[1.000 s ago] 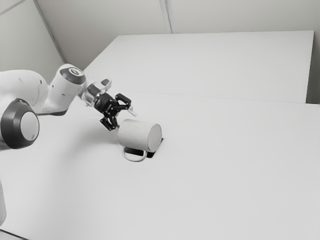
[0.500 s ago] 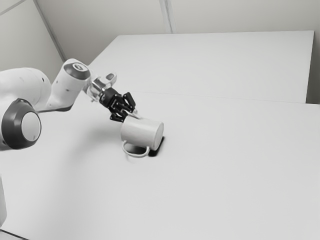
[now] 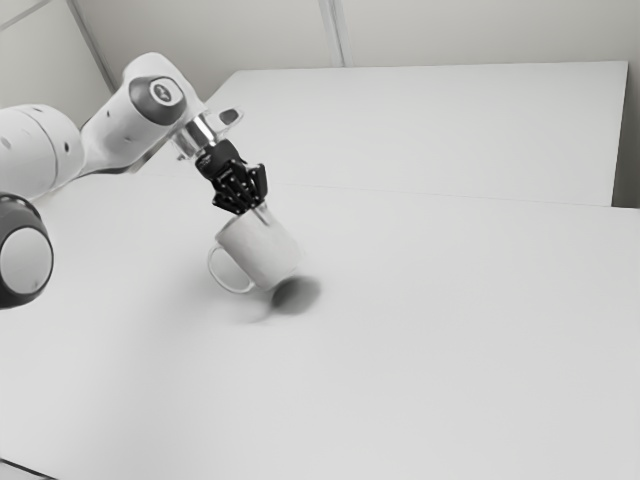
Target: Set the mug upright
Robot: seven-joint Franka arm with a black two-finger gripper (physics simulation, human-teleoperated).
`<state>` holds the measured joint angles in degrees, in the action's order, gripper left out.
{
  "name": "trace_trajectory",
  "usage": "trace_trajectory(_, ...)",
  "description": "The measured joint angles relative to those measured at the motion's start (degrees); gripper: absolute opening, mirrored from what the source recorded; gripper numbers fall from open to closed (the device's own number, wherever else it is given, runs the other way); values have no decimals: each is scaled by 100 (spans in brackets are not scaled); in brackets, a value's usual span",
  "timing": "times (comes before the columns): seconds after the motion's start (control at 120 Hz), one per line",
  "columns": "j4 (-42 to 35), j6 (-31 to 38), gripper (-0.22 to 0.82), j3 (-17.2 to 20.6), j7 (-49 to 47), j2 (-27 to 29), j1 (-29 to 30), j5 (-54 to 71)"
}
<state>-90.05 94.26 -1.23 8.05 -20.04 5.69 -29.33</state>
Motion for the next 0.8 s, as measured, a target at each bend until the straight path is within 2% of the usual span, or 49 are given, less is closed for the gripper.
trace_trajectory(0.158, -1221, 696, -16, 186, -75, 938, -238, 1249)
trace_trajectory(0.333, -2046, 1448, -16, 267, -170, 1427, -347, 2306)
trace_trajectory(0.525, -2403, 2135, -16, 363, -249, 1466, -391, 3064)
trace_trajectory(0.8, -2475, 2661, -16, 369, -330, 1188, -375, 3277)
